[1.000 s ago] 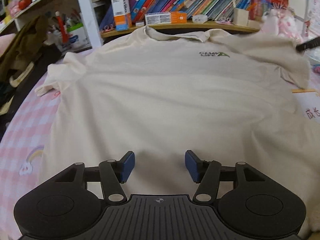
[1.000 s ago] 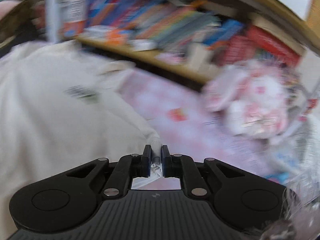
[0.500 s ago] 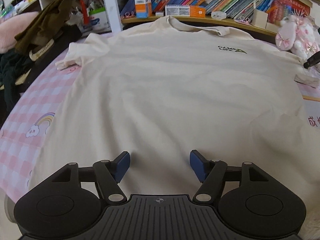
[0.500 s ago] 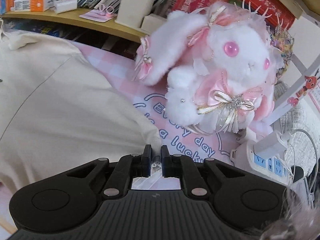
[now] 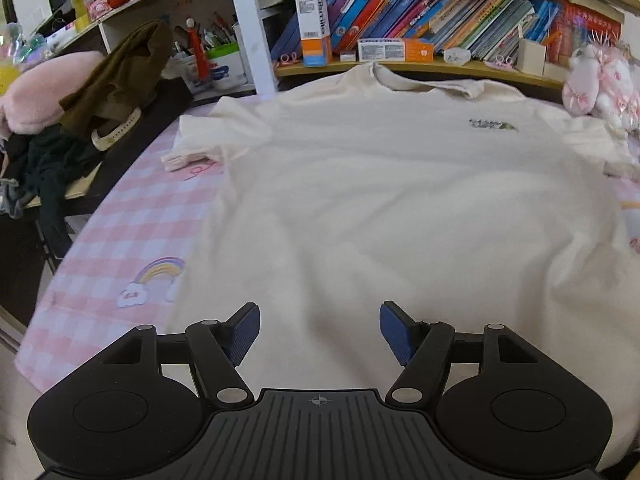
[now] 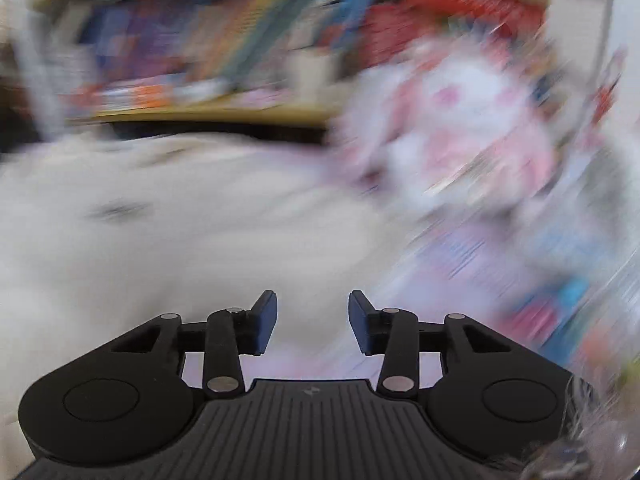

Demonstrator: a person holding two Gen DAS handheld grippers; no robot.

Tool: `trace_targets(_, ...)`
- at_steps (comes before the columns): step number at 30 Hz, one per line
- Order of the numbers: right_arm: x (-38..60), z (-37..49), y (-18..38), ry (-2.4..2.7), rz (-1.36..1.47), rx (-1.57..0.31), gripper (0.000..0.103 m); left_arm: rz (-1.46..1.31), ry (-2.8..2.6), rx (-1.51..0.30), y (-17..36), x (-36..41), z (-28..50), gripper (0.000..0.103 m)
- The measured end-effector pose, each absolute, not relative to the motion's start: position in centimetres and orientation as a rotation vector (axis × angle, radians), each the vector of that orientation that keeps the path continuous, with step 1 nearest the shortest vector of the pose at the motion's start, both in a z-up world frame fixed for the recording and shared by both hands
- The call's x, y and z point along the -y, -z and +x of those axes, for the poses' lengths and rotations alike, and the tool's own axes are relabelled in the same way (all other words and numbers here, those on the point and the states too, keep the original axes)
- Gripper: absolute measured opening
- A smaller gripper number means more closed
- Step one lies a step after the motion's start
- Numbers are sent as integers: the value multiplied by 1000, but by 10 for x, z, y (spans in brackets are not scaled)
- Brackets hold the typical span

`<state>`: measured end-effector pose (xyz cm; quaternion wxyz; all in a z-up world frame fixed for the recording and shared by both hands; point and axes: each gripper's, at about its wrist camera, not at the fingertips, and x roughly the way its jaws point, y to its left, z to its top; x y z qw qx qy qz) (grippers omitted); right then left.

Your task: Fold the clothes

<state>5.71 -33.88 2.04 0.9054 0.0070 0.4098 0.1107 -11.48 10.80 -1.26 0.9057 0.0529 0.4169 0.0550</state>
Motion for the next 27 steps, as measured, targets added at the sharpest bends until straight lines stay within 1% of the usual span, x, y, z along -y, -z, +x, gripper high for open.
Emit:
trace_targets(4, 299, -27, -20, -474, 46, -901, 44, 119, -60, -851, 16, -123, -124, 68)
trace_targets(6, 282, -58, -15, -479, 50, -909, 44, 135, -19, -847, 18, -131, -130, 68)
trace_targets(11, 246, -107, 1, -384, 38, -977, 43, 166, 55, -807, 17, -153, -156, 68)
trace_targets(16, 216, -126, 6, -256, 40, -996, 43, 167, 109, -829, 33, -173, -170, 68)
trace_targets(17, 211, -129, 7, -229, 43, -999, 42, 173, 120, -846, 38, -176, -170, 68)
trace_targets(18, 212, -127, 9, -193, 67, -1000, 29, 170, 130, -860, 42, -179, -170, 69)
trace_targets(19, 212, -129, 8, -156, 95, -1001, 15, 144, 138, -862, 44, -184, -170, 69)
trace_targets(22, 221, -151, -8, -55, 289, -990, 12, 80, 155, -878, 45, -198, -169, 68)
trace_targets(25, 230, -198, -55, -71, 618, -856, 12, 88, 170, -881, 45, -204, -169, 69)
trace_targets(26, 228, -209, -65, -71, 667, -830, 12, 96, 175, -882, 45, -206, -169, 69)
trace_targets(27, 228, -220, -70, -60, 681, -829, 15, 93, 180, -880, 44, -208, -169, 69)
